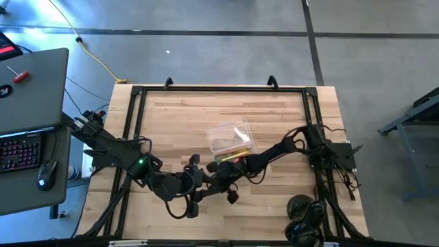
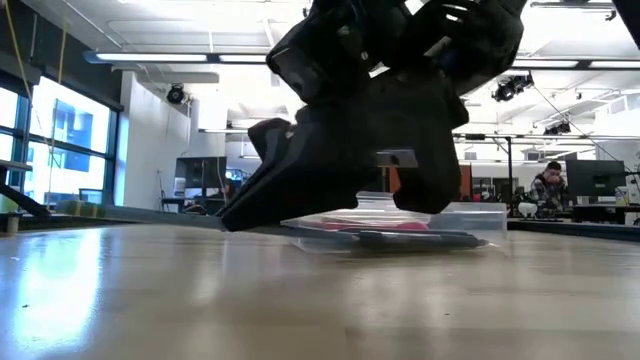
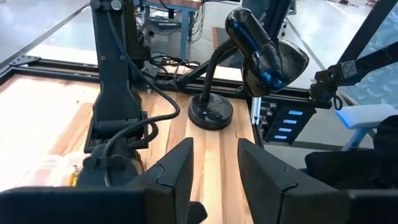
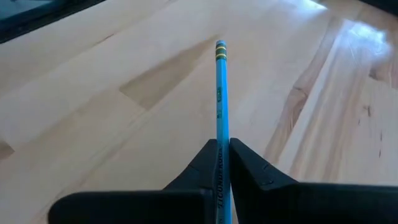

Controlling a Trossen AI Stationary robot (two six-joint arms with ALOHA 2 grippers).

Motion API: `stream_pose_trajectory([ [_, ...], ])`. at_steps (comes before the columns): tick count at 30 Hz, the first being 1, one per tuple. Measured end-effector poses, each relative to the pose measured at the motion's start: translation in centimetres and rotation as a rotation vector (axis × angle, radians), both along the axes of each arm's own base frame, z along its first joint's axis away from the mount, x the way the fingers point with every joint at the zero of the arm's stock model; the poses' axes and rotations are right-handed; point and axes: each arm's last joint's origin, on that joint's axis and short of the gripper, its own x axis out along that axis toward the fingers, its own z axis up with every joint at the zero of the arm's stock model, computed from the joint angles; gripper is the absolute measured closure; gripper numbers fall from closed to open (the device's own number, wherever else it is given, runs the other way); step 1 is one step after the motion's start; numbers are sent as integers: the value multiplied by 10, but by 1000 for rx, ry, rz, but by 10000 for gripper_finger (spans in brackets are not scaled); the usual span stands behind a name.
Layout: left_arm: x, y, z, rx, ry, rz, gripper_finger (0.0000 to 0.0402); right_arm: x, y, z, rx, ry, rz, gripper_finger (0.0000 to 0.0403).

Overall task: Pick & place school supplies into a supply box
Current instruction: Put the blue pencil into the supply box

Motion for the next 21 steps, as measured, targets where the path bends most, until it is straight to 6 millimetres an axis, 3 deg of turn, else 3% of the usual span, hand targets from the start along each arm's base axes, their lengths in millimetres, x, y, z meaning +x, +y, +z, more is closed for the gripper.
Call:
stream_pose_trajectory([
  [16,0,1,0,11,-10,40,245,0,22,5,106,-24,-90,391],
  [21,0,1,0,11,-10,40,245,-7,27,24,66,-20,-119,391],
])
